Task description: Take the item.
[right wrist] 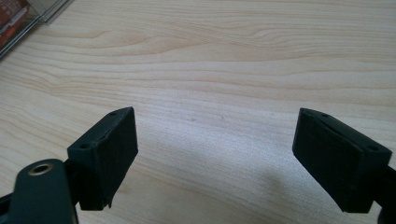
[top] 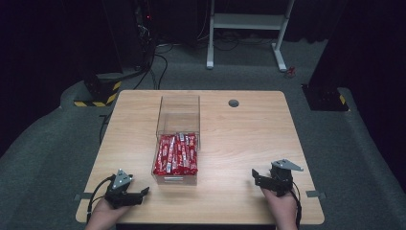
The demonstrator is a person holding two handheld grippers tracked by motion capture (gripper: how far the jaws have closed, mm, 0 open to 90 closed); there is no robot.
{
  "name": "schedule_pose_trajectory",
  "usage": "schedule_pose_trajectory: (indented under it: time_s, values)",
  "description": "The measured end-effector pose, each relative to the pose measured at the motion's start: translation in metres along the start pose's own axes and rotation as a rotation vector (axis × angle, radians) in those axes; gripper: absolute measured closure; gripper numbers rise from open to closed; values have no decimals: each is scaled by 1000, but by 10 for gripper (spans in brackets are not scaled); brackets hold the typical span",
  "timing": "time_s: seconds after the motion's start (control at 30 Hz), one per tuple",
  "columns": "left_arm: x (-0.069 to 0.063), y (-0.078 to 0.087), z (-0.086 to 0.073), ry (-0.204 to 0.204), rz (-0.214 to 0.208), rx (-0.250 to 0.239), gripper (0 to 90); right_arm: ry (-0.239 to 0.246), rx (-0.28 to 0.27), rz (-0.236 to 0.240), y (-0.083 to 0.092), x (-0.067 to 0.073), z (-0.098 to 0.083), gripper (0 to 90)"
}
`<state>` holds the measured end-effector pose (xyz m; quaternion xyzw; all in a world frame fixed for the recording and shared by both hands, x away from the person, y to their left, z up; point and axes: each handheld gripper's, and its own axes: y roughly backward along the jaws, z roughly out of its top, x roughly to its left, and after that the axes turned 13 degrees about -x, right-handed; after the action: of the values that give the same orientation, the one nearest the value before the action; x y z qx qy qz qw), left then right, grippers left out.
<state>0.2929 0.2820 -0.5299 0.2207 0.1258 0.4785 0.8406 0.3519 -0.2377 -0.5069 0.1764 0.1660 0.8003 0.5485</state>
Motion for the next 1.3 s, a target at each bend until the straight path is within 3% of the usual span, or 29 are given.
schedule_pose_trajectory:
  time_s: [0.8, 1.03, 1.3]
  values:
    - [1, -3, 2, -2, -7, 0, 153, 86, -70, 61, 5, 22, 11, 141]
    - [1, -3, 2, -9, -9, 2, 152, 129, -63, 95, 1, 38, 18, 159]
    - [1, -4, 3, -9, -14, 1, 151, 138, -76, 102, -3, 49, 24, 162]
